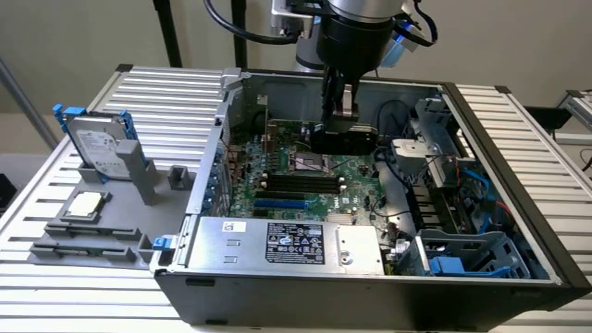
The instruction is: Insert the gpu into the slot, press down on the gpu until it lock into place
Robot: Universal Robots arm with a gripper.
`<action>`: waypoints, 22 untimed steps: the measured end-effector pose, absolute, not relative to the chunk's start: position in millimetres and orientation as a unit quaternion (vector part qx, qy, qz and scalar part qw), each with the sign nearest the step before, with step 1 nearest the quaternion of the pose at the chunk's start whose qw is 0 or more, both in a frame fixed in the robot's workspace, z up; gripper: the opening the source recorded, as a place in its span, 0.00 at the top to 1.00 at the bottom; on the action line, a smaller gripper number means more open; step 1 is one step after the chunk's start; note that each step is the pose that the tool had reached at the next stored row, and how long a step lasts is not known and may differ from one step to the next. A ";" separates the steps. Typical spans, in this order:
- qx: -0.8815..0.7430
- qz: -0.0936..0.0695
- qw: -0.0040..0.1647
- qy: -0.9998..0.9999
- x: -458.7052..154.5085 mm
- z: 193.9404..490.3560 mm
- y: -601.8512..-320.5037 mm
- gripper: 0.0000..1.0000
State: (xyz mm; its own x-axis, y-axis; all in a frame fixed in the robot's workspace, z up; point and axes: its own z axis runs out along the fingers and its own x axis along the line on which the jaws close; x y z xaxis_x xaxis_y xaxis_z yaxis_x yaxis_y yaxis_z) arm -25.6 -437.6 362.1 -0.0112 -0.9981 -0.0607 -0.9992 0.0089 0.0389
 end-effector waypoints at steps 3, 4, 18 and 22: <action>-0.703 0.035 0.008 0.710 -25.8 362.1 -437.6 0.74; -0.703 0.035 0.008 0.710 -25.8 362.1 -437.6 0.74; -0.703 0.028 0.015 0.710 -56.0 349.6 -438.6 0.74; -0.703 0.028 0.015 0.711 -63.8 342.5 -441.9 0.74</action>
